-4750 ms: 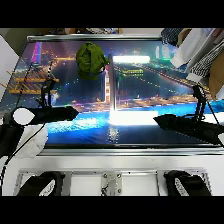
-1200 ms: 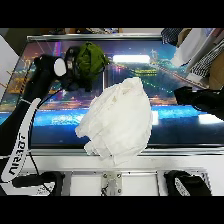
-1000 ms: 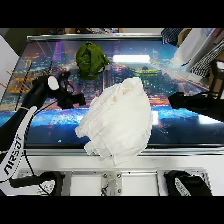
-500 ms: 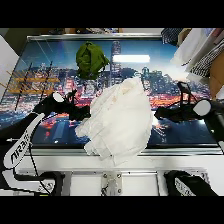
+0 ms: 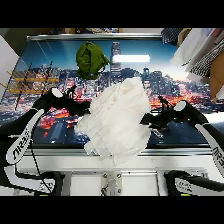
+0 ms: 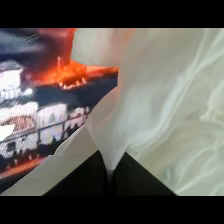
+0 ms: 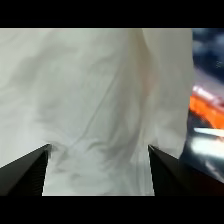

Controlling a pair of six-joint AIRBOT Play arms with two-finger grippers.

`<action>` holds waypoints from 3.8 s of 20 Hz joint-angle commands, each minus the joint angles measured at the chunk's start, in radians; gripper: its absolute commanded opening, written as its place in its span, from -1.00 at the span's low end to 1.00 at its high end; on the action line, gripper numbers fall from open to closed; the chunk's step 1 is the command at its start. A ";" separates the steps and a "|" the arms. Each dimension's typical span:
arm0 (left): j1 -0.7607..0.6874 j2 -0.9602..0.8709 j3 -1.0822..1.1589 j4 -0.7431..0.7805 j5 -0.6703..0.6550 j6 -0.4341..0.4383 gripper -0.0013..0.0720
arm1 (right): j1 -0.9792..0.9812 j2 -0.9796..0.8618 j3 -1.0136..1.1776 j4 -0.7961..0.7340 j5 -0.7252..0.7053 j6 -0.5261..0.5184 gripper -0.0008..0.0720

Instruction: Fold the clothes and pants, and hang the long-sleeved shirts on hangers.

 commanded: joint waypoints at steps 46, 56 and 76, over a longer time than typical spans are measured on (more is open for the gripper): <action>0.172 -0.105 0.671 0.287 -0.422 -0.033 -0.93 | -0.203 0.219 0.540 -0.405 0.201 0.052 0.83; 0.184 -0.105 0.671 0.286 -0.406 -0.032 -0.93 | -0.449 0.506 -0.304 -0.257 0.220 0.262 0.83; 0.193 -0.097 0.670 0.288 -0.435 -0.033 -0.93 | 0.025 0.365 -0.292 -0.165 -0.216 0.340 -0.94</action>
